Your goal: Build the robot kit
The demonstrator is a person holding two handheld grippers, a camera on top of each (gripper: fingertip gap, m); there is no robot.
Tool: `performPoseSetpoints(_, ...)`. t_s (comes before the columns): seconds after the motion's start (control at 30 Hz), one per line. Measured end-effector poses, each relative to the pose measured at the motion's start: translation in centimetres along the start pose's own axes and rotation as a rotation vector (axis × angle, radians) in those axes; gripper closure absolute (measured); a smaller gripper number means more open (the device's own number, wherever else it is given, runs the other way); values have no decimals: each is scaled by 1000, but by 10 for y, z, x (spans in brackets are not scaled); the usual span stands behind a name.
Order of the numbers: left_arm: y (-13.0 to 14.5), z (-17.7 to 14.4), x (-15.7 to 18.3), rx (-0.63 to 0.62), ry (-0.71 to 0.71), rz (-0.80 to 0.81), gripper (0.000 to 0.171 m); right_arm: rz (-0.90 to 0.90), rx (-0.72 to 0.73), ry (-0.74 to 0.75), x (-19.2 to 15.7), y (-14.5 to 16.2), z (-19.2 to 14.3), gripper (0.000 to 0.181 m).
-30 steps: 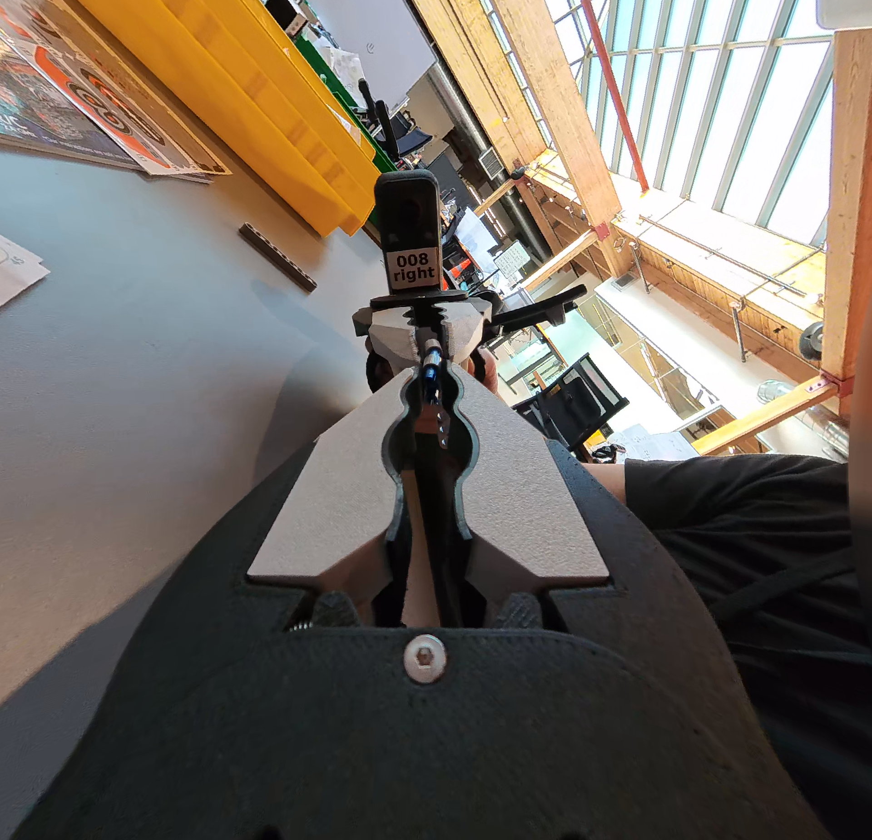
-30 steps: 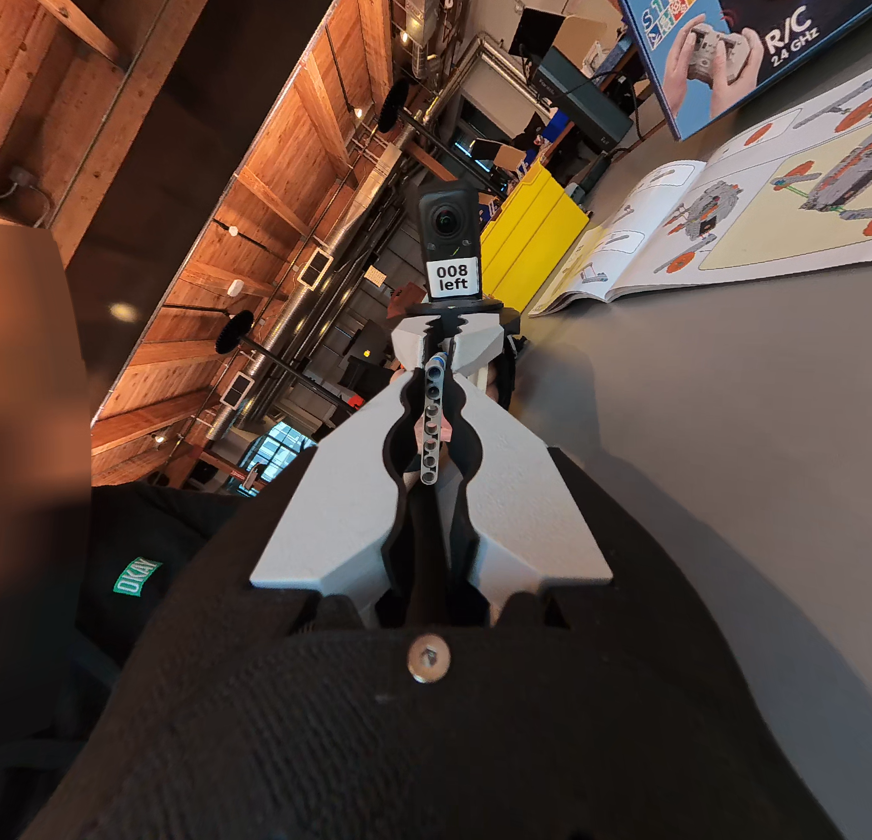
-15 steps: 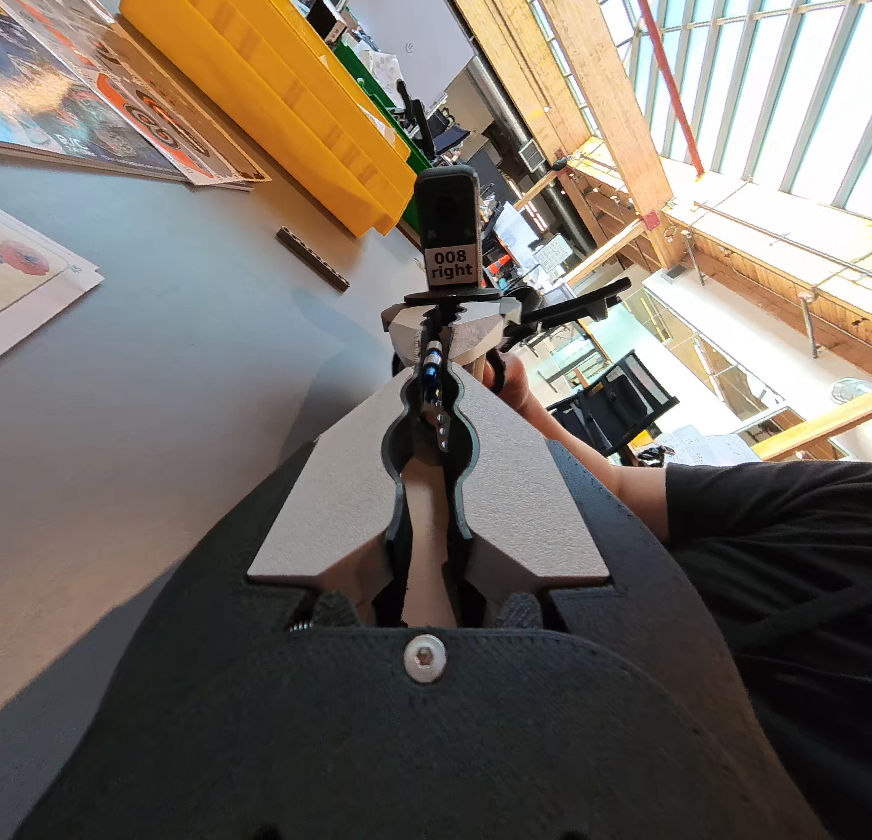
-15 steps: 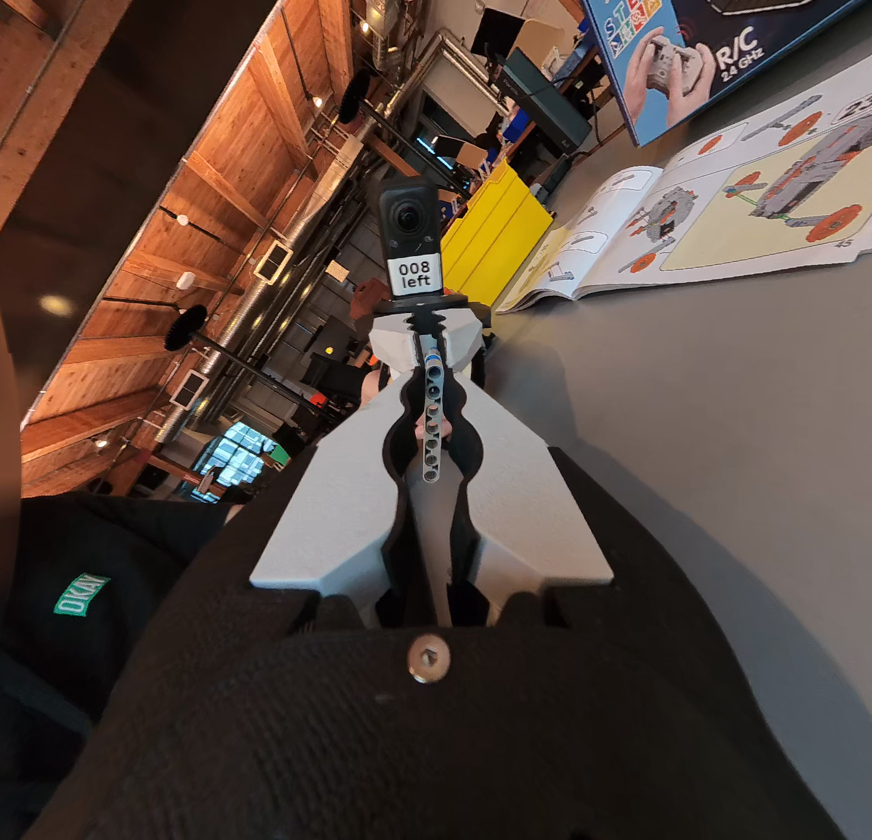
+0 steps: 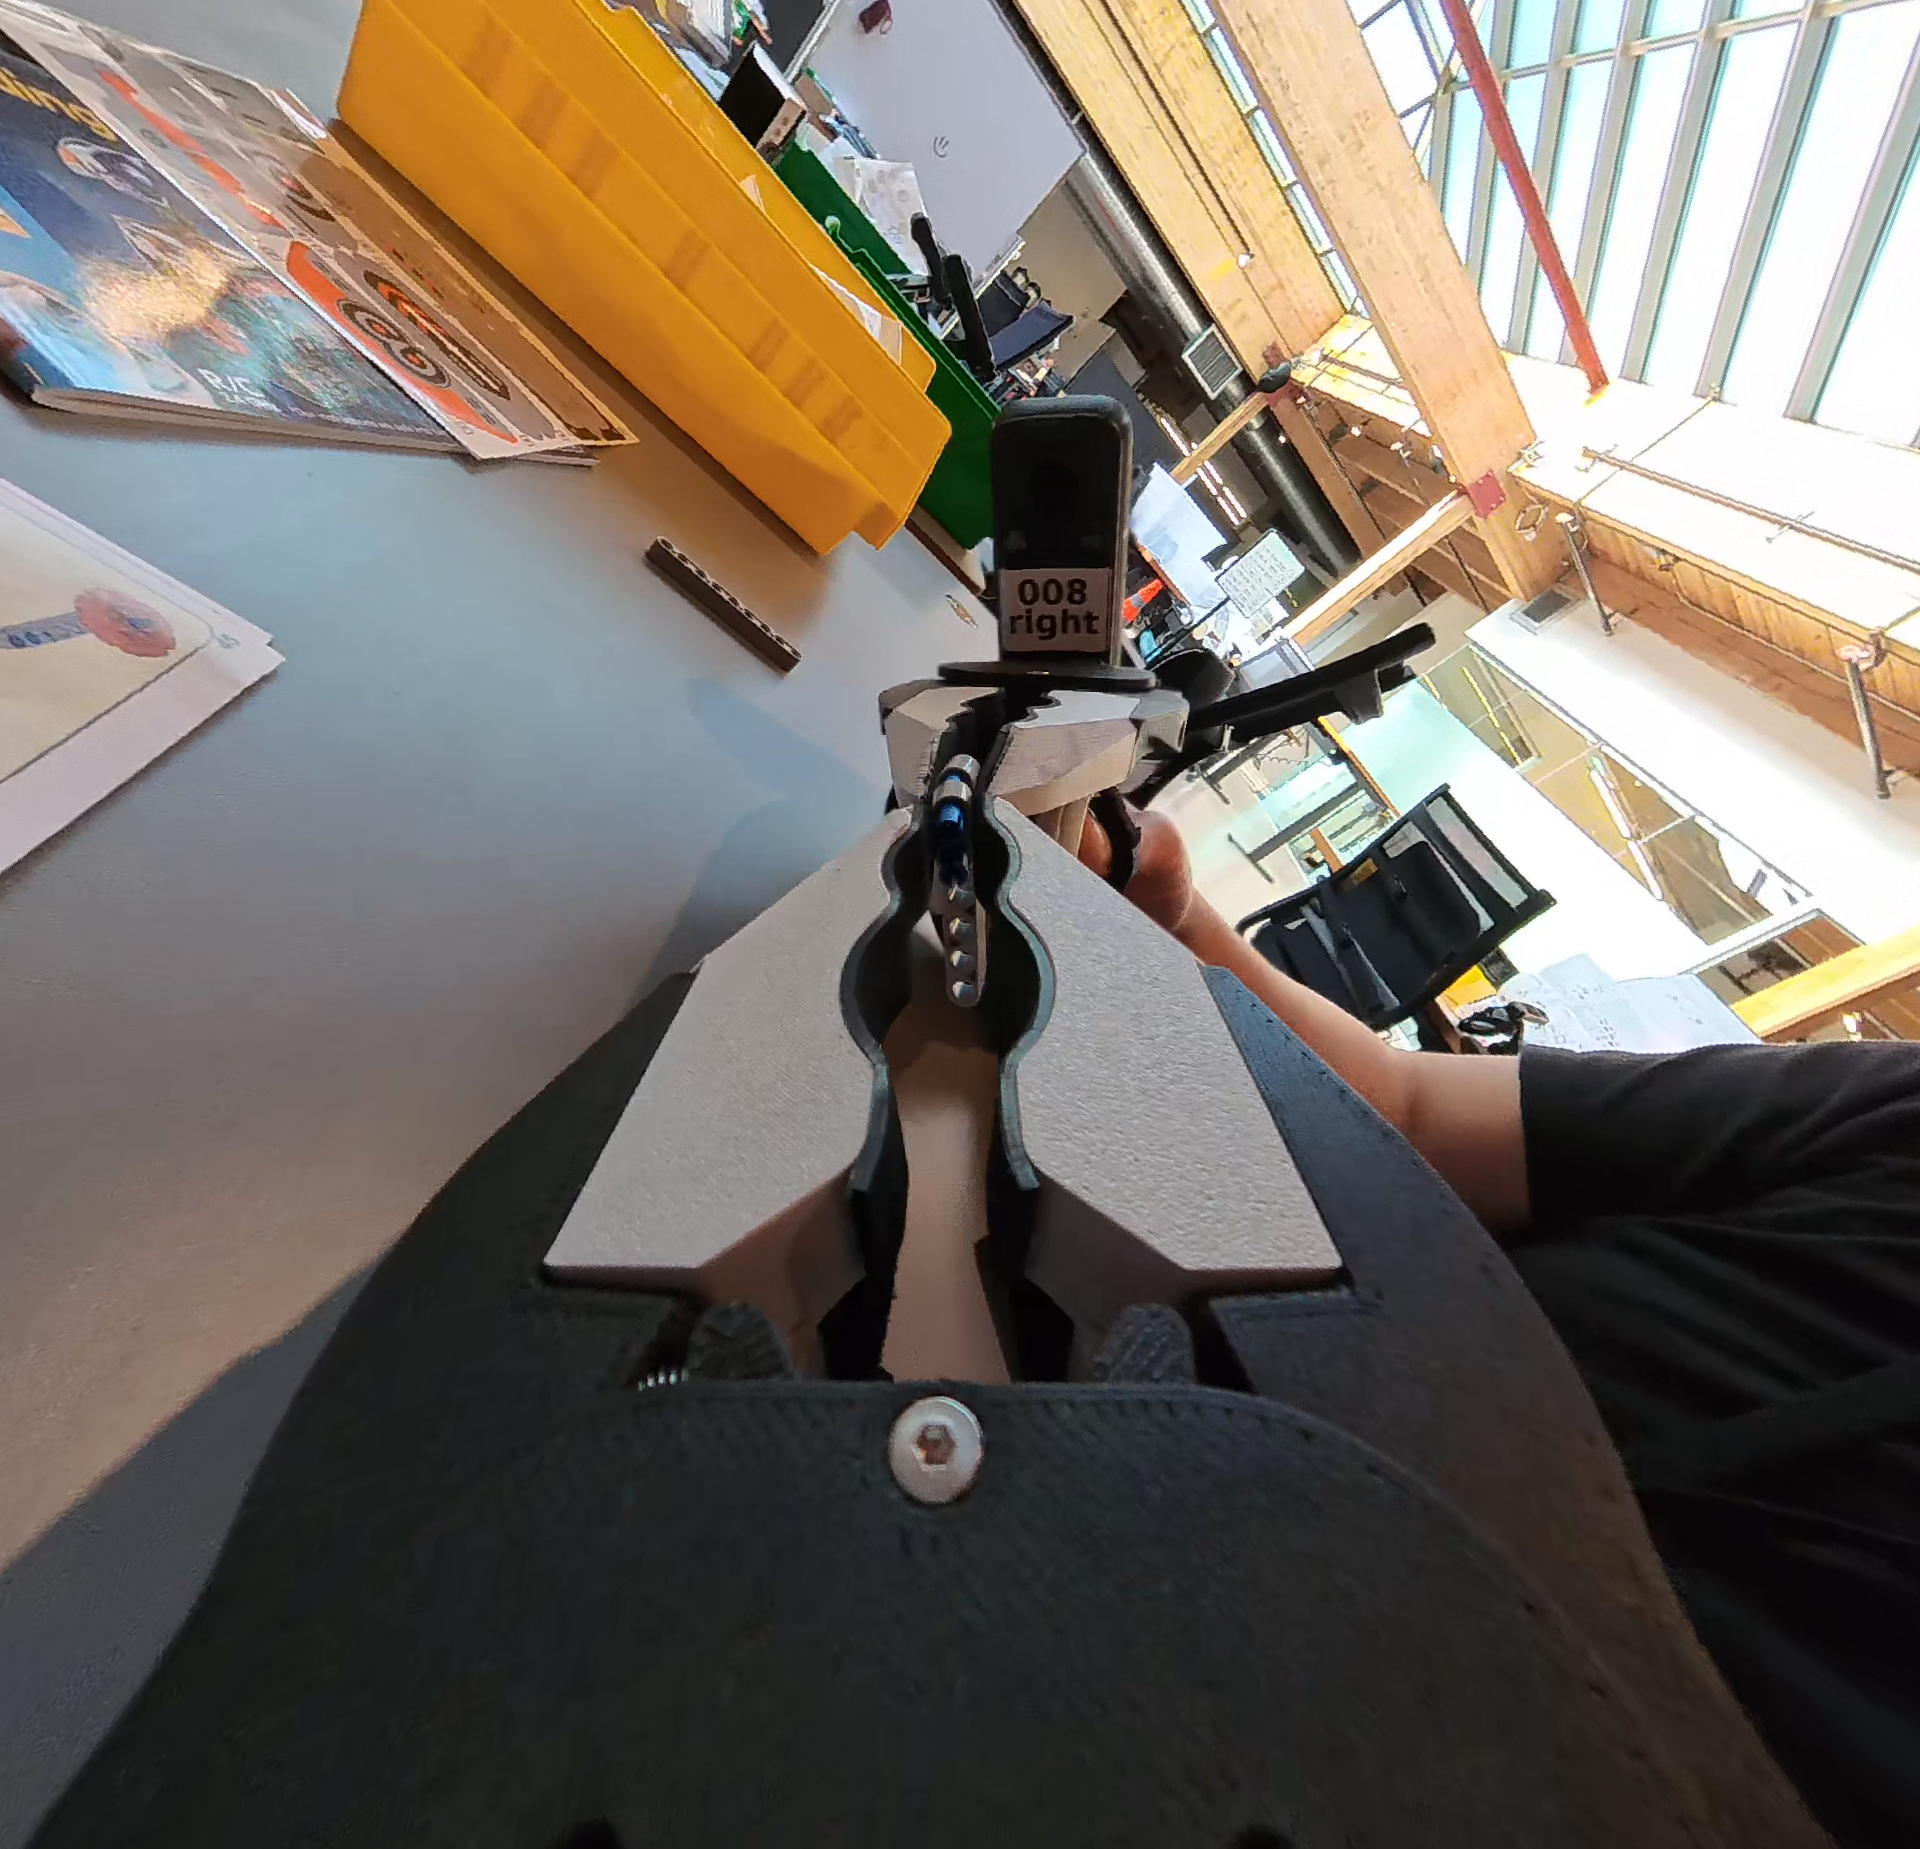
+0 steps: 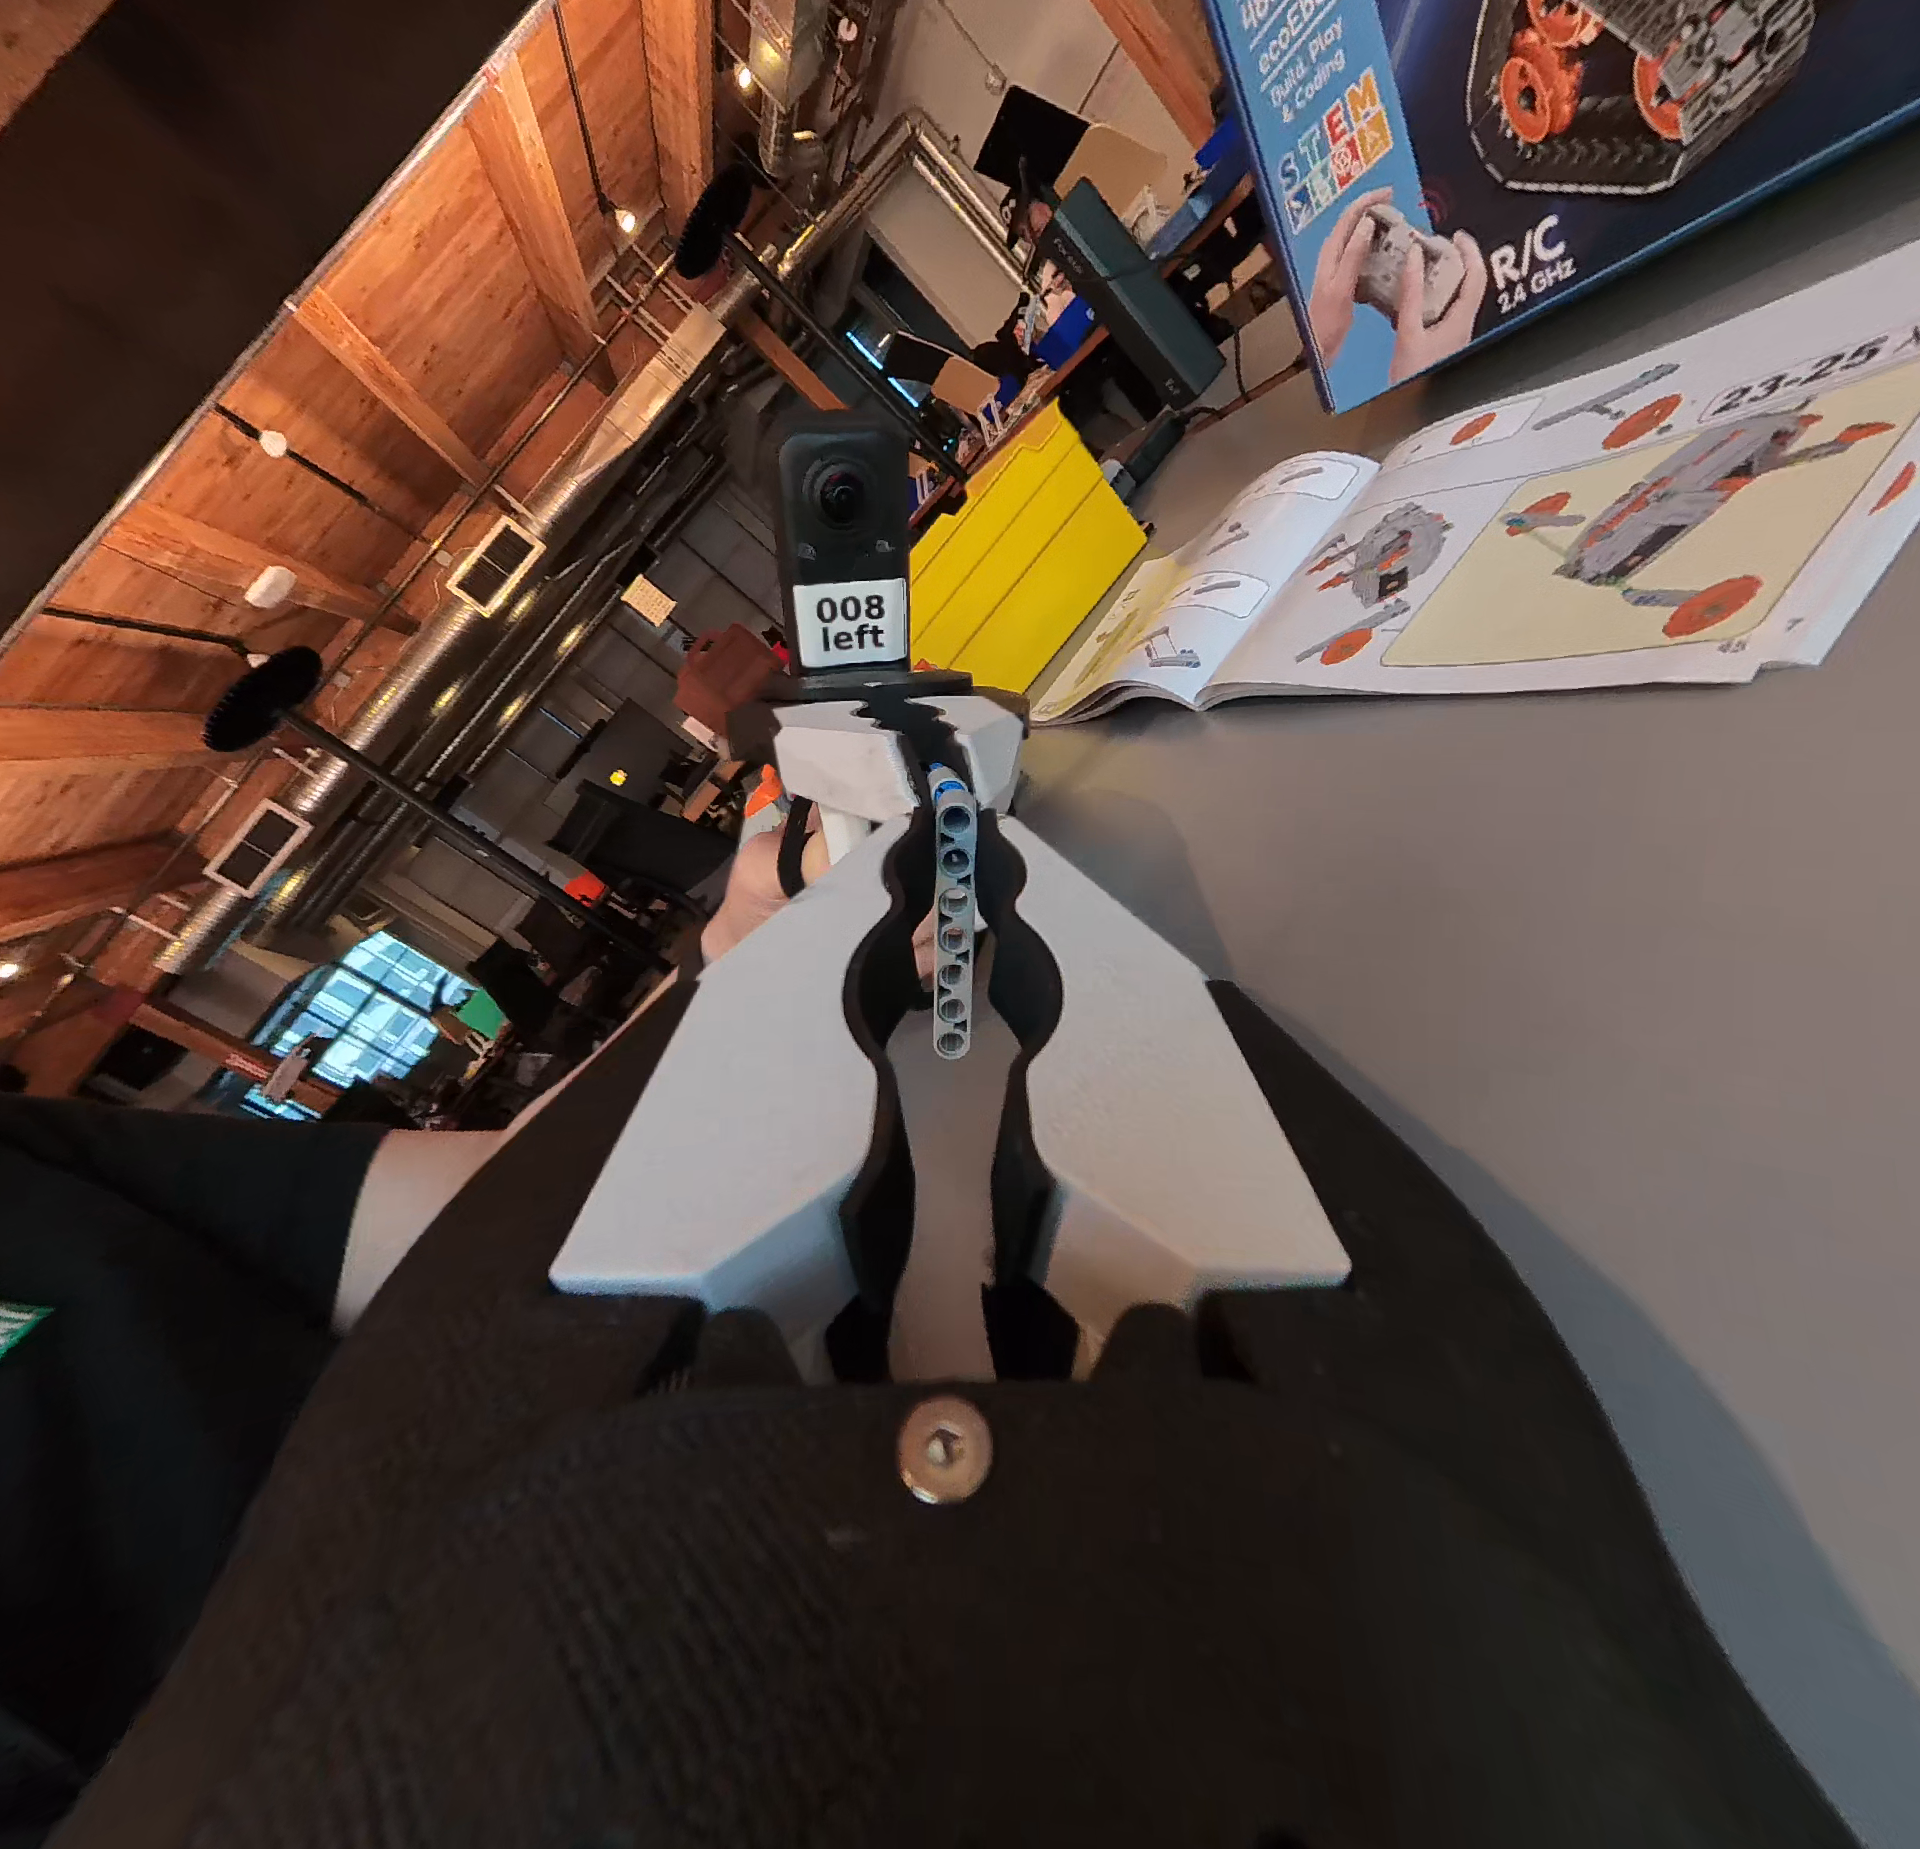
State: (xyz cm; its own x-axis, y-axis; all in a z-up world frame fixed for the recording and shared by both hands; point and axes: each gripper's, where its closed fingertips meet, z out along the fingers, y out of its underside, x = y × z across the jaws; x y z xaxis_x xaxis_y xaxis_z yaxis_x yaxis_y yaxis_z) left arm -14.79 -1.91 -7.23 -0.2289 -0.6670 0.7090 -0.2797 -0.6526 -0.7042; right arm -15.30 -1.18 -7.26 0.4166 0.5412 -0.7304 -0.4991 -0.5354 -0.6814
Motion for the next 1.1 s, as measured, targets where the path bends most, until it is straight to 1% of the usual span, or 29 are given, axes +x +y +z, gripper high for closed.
performPoseSetpoints(0.07,-3,1,5,18,9,23,166,-30,23,-20,-6,-4,-1,175)
performPoseSetpoints(0.13,-3,0,8,9,14,40,166,-9,20,-46,-8,-3,-1,175)
performPoseSetpoints(0.2,-1,-1,9,-7,27,37,166,25,4,-73,-9,-1,-1,175)
performPoseSetpoints(0.37,4,-4,21,-49,117,34,166,72,-43,-186,-23,4,-1,175)
performPoseSetpoints(0.47,8,-5,21,-72,117,37,166,67,-75,-188,-23,8,-1,175)
performPoseSetpoints(0.63,11,-5,15,-95,84,38,166,50,-103,-144,-17,13,1,175)
performPoseSetpoints(0.83,9,-3,7,-76,17,68,166,-19,-77,-52,-8,10,1,176)
performPoseSetpoints(0.9,8,-3,8,-66,33,54,166,-23,-68,-59,-10,9,1,176)
performPoseSetpoints(0.97,3,-4,16,-44,89,44,166,-3,-48,-121,-18,5,1,175)
performPoseSetpoints(1.0,1,-5,17,-33,101,43,166,-3,-40,-129,-20,2,2,175)
performPoseSetpoints(1.1,-1,-6,8,-30,75,10,166,-52,-87,-17,-8,1,0,175)
